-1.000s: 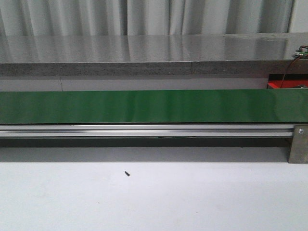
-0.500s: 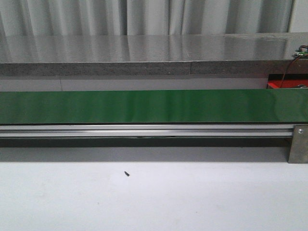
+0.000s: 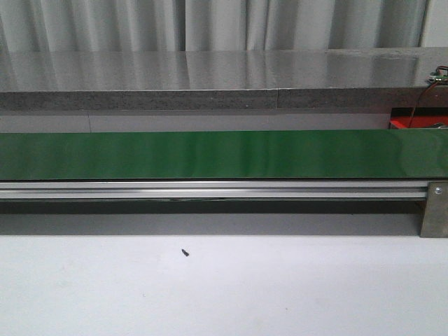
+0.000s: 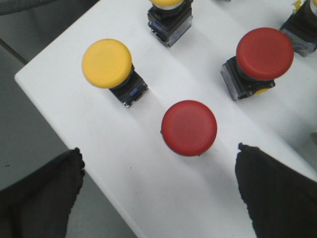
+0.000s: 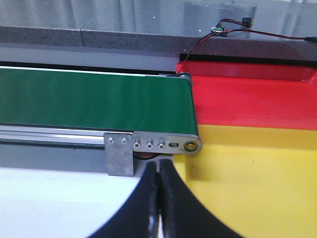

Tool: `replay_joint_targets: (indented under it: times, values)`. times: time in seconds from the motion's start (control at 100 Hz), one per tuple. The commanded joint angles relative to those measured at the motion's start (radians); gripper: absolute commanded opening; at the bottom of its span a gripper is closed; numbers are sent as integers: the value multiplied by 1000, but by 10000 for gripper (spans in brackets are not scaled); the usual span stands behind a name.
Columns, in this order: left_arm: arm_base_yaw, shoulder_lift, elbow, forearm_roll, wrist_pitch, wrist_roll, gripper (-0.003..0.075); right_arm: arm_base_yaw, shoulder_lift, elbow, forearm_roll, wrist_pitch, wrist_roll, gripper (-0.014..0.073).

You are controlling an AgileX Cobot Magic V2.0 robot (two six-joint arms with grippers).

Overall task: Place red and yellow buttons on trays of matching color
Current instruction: 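Move the left gripper down toward a red push-button on the table, then grasp the red push-button with the left gripper and lift it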

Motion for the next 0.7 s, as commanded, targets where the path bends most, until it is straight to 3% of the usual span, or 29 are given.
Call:
replay_joint_targets:
  times: [0.0, 0.19, 0.69]
  values:
    - [4, 20, -57, 5, -41, 5, 608, 2, -17, -18, -12, -75, -3, -68]
    - [4, 89, -95, -69, -71, 83, 608, 2, -17, -18, -12, -75, -3, -68]
    - [4, 220, -99, -80, -150, 84, 608, 2, -17, -18, -12, -75, -3, -68]
